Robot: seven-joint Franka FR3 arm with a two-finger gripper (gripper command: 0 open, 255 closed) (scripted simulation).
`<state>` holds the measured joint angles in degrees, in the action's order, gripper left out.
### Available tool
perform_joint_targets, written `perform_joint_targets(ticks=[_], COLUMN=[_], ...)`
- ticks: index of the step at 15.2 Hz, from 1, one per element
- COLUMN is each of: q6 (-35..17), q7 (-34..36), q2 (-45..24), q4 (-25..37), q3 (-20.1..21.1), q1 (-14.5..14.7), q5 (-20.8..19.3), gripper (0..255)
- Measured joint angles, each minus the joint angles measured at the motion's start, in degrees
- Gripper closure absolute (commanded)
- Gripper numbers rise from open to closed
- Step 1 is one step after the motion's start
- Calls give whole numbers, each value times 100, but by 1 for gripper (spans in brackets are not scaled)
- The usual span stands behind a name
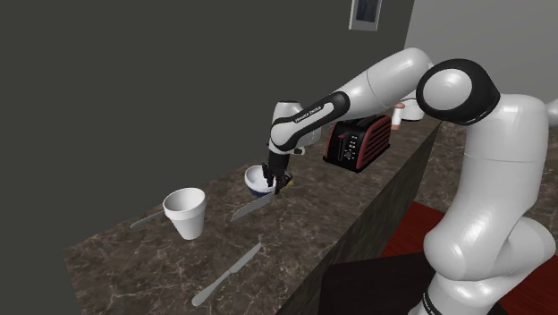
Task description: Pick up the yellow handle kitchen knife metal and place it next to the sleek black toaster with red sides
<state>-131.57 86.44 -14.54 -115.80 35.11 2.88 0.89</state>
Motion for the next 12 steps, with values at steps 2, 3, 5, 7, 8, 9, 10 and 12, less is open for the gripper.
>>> perform_joint_targets(ticks=[2,3,5,7,8,9,10,12], q6=[-5,-8,-5,-2,-14,21,72,196], q7=[0,-1,15,24,11,-1,-17,-33], q2=[16,21,15,7,16,31,65,135], q4=[19,20,38,52,38,45,53,97], q3=[4,5,4,3,7,10,18,36], q1=[0,-1,9,16,8,-1,-14,-32], q5=[2,4,-8,-17,-6,10,36,84], gripper=[255,255,255,255,255,255,255,255])
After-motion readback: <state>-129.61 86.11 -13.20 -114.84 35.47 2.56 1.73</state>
